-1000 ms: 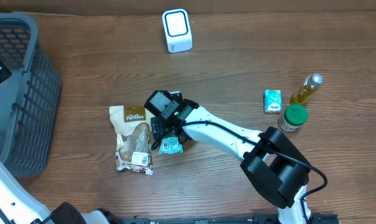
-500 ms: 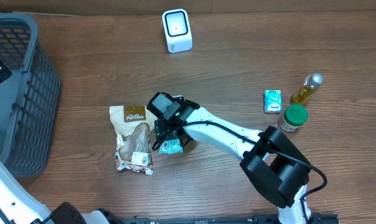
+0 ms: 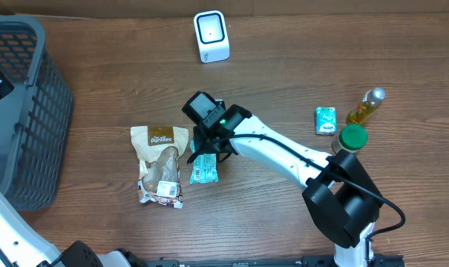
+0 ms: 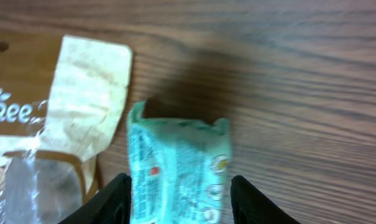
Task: Scan the item barcode
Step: 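Lower the right gripper onto the larger light-teal packet and close it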
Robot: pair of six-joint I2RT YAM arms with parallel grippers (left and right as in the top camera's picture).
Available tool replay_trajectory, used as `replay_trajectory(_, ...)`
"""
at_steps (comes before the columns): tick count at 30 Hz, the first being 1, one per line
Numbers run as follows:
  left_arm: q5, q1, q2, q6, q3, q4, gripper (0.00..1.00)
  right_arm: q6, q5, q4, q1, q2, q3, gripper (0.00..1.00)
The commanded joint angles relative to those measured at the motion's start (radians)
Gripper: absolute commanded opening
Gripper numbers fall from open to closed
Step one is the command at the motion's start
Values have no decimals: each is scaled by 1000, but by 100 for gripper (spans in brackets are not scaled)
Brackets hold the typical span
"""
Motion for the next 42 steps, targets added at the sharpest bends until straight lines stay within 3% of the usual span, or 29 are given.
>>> replay_trajectory(1, 11, -2, 4, -6, -6, 3, 100, 0, -19, 21, 29, 20, -35, 49)
replay_trajectory(20, 11, -2, 4, -6, -6, 3, 100, 0, 50, 52, 40, 76, -42, 59)
replay_trajectory(28, 11, -2, 4, -6, -6, 3, 100, -34, 4, -43, 36, -14, 39, 61)
replay_trajectory(30, 11, -2, 4, -6, -6, 3, 100, -32, 3, -63, 36, -23, 39, 56)
replay_trajectory(37, 11, -2, 4, -6, -6, 3, 99, -22, -54, -52, 47, -11, -6, 7)
replay_trajectory(42, 11, -2, 4, -6, -6, 3, 100, -22, -101, 43, 66, 0, -58, 4)
